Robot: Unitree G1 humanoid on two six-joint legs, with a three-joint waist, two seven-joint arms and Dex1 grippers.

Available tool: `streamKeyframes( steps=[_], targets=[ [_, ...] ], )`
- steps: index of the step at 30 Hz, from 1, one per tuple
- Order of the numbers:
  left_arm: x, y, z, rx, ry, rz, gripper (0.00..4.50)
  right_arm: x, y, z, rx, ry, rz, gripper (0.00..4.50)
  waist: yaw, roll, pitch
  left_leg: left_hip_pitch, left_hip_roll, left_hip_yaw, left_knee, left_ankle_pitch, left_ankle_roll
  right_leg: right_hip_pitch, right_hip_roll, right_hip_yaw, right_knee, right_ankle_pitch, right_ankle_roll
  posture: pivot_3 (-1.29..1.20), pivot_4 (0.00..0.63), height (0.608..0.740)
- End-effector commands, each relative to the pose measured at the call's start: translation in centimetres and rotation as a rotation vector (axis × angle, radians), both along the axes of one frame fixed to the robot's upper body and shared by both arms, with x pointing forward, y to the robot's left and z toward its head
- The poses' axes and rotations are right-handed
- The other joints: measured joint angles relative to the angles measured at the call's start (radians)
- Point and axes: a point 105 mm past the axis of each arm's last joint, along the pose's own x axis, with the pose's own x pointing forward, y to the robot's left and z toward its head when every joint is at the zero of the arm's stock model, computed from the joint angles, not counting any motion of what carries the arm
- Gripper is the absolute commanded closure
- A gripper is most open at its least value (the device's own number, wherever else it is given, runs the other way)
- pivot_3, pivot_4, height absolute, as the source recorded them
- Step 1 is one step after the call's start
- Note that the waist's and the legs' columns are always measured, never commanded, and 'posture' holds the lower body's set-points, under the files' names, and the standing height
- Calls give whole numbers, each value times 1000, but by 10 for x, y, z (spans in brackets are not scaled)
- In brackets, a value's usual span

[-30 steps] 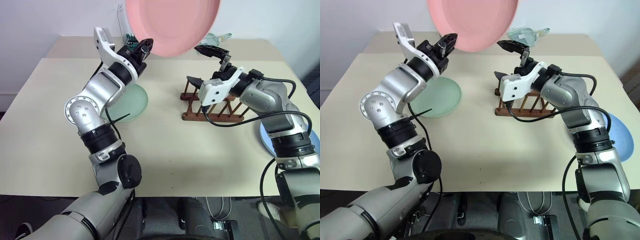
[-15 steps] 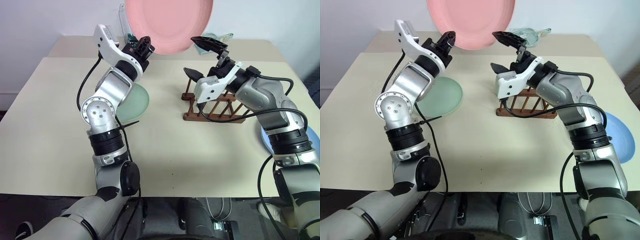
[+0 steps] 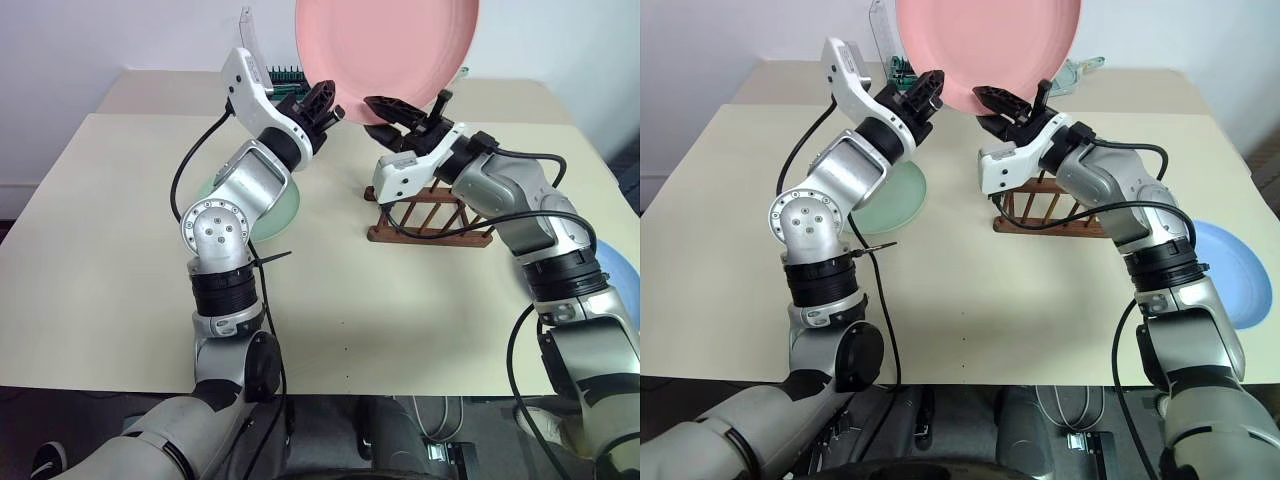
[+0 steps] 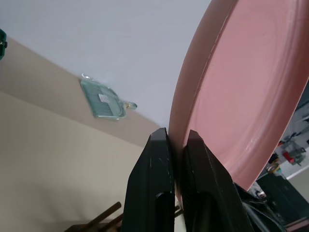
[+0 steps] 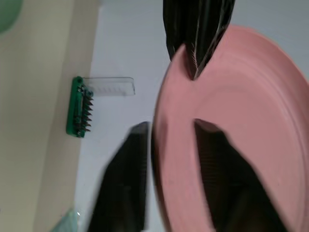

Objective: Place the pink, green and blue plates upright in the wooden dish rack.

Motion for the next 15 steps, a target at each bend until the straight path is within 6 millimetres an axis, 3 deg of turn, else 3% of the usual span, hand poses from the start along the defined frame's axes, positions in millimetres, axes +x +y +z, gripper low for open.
streamKeyframes(
  steps=[1,8,11,15],
  targets=[
    [-12,-9,12,7,-61,-50,4500,2,-8,19,21,-63,-27,4477,0,0,0,0,0,0,0,0,0,0,0,0,0,0,0,0,150,740],
    [-11,-17,11,-68,-64,-110,4500,4,-14,18,20,-59,-40,4477,1,0,0,0,0,0,0,0,0,0,0,0,0,0,0,0,150,740],
    [-16,-24,11,-50,-83,-166,3451,5,-19,20,23,-63,-56,4500,1,0,0,0,0,0,0,0,0,0,0,0,0,0,0,0,150,740],
    [-30,-33,16,-40,-139,-264,1441,10,-32,24,50,-57,-102,4500,-1,0,0,0,0,0,0,0,0,0,0,0,-1,0,0,0,150,740]
  ],
)
